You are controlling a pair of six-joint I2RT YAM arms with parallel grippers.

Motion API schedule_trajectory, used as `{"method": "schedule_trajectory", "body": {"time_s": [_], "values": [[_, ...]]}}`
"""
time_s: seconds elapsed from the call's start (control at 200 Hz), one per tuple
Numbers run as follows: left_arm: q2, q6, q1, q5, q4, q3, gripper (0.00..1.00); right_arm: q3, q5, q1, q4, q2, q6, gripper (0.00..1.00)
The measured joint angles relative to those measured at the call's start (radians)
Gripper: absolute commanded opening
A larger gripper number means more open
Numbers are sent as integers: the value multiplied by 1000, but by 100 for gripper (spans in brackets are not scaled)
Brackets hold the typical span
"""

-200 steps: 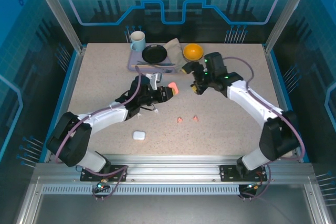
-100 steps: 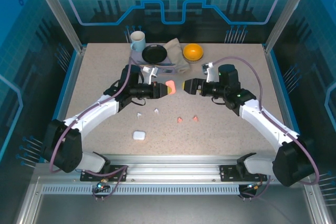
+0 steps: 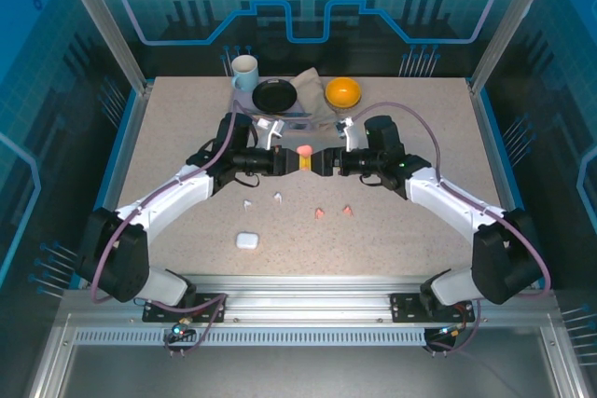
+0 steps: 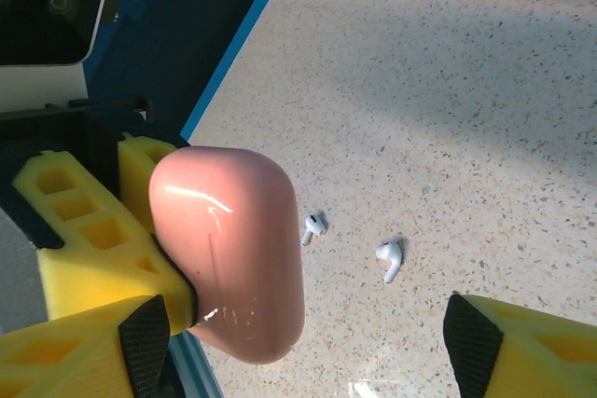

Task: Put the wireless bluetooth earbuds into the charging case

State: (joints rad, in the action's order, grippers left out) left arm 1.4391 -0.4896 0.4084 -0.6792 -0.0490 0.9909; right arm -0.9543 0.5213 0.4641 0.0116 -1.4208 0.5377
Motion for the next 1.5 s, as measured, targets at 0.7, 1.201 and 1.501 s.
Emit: {"method": "schedule_trajectory", "body": {"time_s": [0.7,1.201,1.501], "values": [[-40,19,-2,-26,-29,13,4,137,-16,-110,-87,34,92,72],[-40,-27,-2,-52,43,13,4,182,99,-111,-190,124,220,45],[-40,-71,-2,-63,109,13,4,182,116,-109,-239,113,249,44]]}}
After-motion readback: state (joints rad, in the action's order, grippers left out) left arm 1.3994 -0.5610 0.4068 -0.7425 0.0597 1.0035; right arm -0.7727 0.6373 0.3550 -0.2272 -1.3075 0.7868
